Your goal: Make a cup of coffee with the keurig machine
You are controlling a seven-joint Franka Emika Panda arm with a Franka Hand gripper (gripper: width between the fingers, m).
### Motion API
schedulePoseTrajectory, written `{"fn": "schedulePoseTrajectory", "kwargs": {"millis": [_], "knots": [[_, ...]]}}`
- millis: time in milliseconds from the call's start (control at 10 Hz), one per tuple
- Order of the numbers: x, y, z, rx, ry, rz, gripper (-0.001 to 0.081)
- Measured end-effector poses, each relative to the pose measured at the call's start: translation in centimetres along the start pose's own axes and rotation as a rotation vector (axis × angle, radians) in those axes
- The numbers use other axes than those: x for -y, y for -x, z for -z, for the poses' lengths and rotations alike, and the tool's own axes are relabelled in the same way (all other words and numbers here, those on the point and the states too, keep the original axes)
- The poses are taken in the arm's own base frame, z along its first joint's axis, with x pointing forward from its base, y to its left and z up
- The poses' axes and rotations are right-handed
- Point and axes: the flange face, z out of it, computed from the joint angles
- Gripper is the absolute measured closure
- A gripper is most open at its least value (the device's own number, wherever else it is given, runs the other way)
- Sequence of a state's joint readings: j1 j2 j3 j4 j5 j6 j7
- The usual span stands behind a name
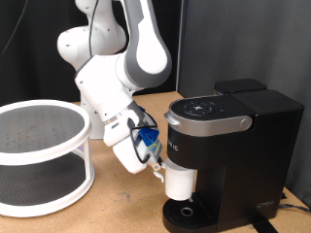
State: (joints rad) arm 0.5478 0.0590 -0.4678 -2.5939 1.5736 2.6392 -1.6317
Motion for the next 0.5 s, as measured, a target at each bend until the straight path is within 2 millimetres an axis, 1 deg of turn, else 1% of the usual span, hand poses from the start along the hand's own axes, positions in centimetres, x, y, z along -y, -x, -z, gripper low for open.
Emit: {"fn": "schedulePoseTrajectory", "kwargs": {"millis": [200,500], "knots": [[0.3,0.3,-0.9,-0.012,0.007,0.013,0.0742],[-0.3,0.7,-2.2,-0.013,0.033,0.000,0.0742]]}}
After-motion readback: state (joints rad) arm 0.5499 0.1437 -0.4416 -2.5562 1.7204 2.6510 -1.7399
